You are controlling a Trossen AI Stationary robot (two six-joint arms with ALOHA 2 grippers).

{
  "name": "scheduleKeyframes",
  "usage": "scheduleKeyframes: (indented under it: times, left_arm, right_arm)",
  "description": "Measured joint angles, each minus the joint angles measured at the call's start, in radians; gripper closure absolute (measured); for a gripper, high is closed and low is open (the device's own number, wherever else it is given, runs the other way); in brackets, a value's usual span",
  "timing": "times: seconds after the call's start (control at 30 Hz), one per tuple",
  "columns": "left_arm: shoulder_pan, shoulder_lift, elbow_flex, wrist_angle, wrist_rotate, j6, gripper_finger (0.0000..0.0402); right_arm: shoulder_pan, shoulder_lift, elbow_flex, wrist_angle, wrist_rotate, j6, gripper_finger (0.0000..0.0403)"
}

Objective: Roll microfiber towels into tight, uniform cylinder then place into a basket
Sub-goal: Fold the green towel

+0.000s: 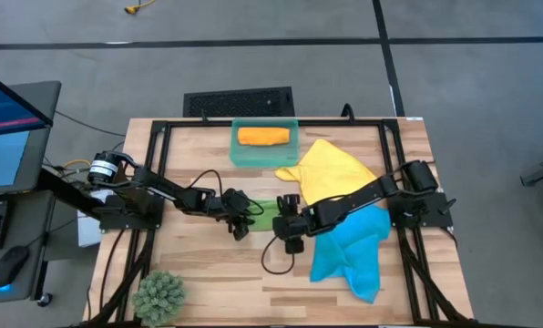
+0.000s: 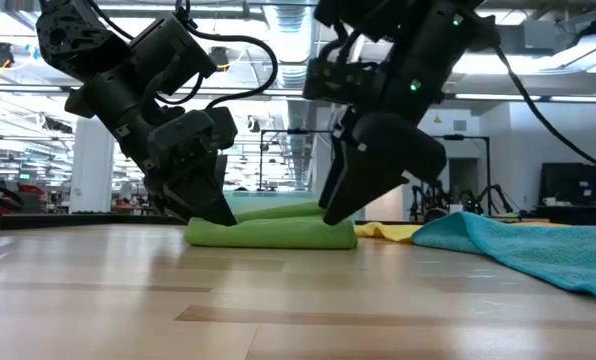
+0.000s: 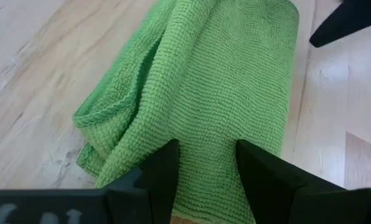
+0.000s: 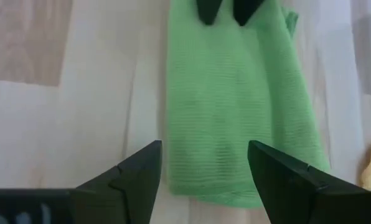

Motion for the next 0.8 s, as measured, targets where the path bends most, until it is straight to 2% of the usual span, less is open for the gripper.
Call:
scheduleKeyframes:
  times: [0.17, 0.47, 0.57, 0.67, 0.8]
  left_arm:
    - [0.000, 0.000, 0.000, 0.000, -0.002, 0.000, 0.0243]
    - [0.000, 0.000, 0.000, 0.001, -0.003, 0.004, 0.0243]
    - [0.000, 0.000, 0.000, 0.000, 0.002, 0.053, 0.0243]
    - [0.000, -0.002, -0.001, -0.001, 0.015, 0.118, 0.0243]
    - [0.000, -0.002, -0.001, -0.003, 0.022, 0.140, 0.0243]
  right_arm:
    - [-0.013, 0.012, -0.013, 0.023, -0.066, 0.004, 0.0143]
    - [-0.018, 0.024, -0.050, 0.065, -0.106, 0.023, 0.0143]
    - [-0.031, 0.024, -0.051, 0.065, -0.111, 0.041, 0.0148]
    - [-0.045, 0.044, -0.048, 0.070, -0.114, 0.063, 0.0169]
    - [-0.055, 0.074, -0.045, 0.062, -0.121, 0.090, 0.0220]
